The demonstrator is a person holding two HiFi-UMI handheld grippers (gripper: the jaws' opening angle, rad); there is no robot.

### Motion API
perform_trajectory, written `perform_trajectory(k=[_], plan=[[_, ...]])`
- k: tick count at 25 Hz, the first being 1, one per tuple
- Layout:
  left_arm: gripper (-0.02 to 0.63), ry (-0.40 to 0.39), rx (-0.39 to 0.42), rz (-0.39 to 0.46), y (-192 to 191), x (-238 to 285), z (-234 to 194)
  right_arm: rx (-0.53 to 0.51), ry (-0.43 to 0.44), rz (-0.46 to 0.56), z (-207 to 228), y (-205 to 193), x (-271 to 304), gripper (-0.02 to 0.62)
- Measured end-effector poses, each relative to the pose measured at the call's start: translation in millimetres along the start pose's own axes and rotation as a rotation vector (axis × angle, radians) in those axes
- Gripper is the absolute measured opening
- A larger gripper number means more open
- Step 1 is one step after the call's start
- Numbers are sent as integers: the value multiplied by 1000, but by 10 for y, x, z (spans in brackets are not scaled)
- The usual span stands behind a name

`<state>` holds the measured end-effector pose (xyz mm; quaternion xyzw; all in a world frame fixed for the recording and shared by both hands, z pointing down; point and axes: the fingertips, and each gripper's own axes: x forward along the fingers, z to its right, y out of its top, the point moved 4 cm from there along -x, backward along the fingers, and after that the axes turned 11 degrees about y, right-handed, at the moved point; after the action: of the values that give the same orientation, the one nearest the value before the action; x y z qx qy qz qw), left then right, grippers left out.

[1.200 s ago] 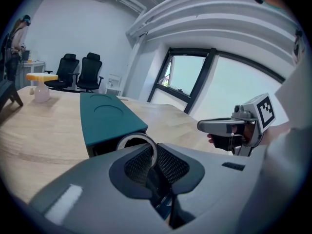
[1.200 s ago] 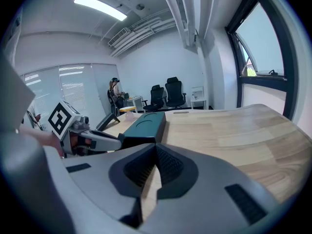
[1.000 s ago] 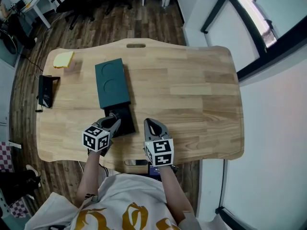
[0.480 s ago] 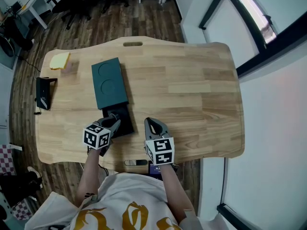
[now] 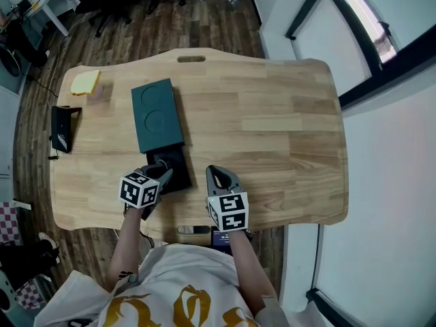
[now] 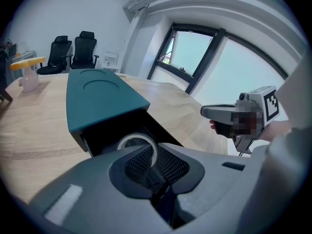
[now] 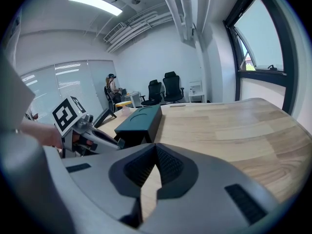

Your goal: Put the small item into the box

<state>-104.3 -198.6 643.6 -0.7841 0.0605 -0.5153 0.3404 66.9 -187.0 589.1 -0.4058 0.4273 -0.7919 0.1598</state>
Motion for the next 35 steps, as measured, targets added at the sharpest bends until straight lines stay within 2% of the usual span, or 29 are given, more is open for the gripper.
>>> perform_trajectory(k=[7, 13, 22, 28, 35], plan=[[40, -3, -1, -89, -9, 41, -13, 4, -3, -10, 24, -36, 21, 5], [40, -2, 32, -137, -6, 72, 1, 10, -18, -22, 58, -97, 12, 5], [40, 1, 167, -201, 23, 152, 73, 8, -36, -28, 93, -110, -4, 5], [40, -9, 258, -286, 16, 205, 123, 17, -42, -28, 139, -128, -18, 5], [40, -55, 355, -375, 5, 232, 204, 26, -47, -32, 166, -143, -22, 5]])
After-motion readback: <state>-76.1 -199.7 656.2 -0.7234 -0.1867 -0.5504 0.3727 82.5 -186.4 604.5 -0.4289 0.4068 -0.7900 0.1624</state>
